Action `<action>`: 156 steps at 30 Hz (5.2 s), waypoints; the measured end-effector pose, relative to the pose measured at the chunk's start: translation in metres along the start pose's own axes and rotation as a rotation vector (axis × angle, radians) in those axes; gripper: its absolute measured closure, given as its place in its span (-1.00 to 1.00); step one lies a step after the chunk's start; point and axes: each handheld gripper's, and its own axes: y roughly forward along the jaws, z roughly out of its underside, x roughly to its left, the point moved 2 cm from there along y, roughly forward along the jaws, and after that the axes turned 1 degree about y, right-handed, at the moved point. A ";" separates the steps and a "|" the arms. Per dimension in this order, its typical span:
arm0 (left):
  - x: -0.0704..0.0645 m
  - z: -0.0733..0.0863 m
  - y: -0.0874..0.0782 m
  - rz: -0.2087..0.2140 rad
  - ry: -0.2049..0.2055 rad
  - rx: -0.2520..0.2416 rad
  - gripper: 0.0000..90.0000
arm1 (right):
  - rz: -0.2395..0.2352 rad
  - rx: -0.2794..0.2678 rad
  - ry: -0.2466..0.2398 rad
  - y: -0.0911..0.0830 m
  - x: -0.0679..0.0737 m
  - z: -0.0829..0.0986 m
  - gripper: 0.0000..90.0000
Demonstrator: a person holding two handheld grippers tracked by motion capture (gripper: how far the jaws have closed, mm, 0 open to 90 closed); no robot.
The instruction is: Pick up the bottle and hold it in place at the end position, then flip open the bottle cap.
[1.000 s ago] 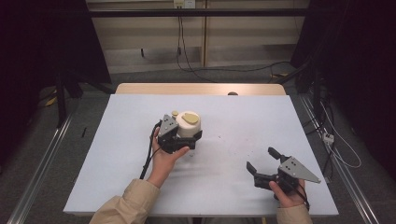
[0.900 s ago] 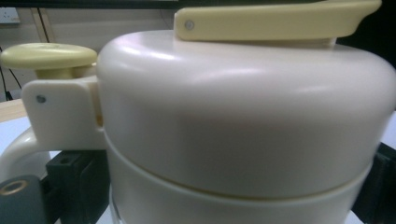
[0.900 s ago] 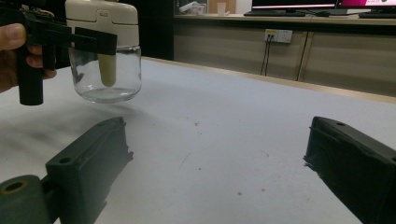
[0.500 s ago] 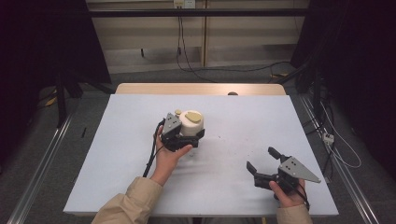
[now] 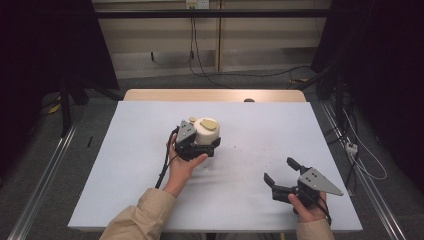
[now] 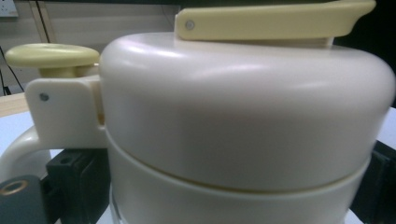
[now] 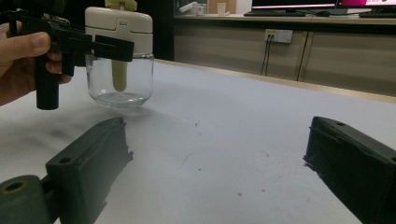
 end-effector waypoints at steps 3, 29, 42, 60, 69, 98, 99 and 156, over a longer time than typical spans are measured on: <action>0.000 0.000 0.001 0.000 -0.004 0.001 -0.87 | -0.002 0.005 -0.004 0.000 0.000 0.000 -0.89; -0.009 -0.007 0.019 0.013 -0.005 -0.004 -0.87 | -0.003 -0.001 0.007 0.000 0.001 0.000 -0.89; -0.012 -0.012 0.034 -0.004 0.004 0.017 -0.87 | 0.003 -0.007 0.014 0.000 -0.001 0.000 -0.89; -0.008 -0.008 0.042 -0.021 0.001 0.015 -0.87 | 0.000 -0.005 0.016 0.001 0.001 0.000 -0.89; -0.006 -0.004 0.046 -0.037 -0.001 0.014 -0.87 | 0.000 -0.004 0.010 0.001 0.001 0.000 -0.89; -0.009 -0.002 0.065 -0.024 -0.001 0.029 -0.87 | -0.001 -0.010 0.012 0.001 0.001 -0.001 -0.88; -0.008 -0.002 0.065 -0.023 -0.005 0.030 -0.87 | 0.000 -0.009 0.013 0.001 0.001 -0.001 -0.88; -0.007 0.015 0.055 -0.012 -0.008 0.002 -0.87 | -0.042 0.028 -0.012 0.019 0.011 -0.008 -0.89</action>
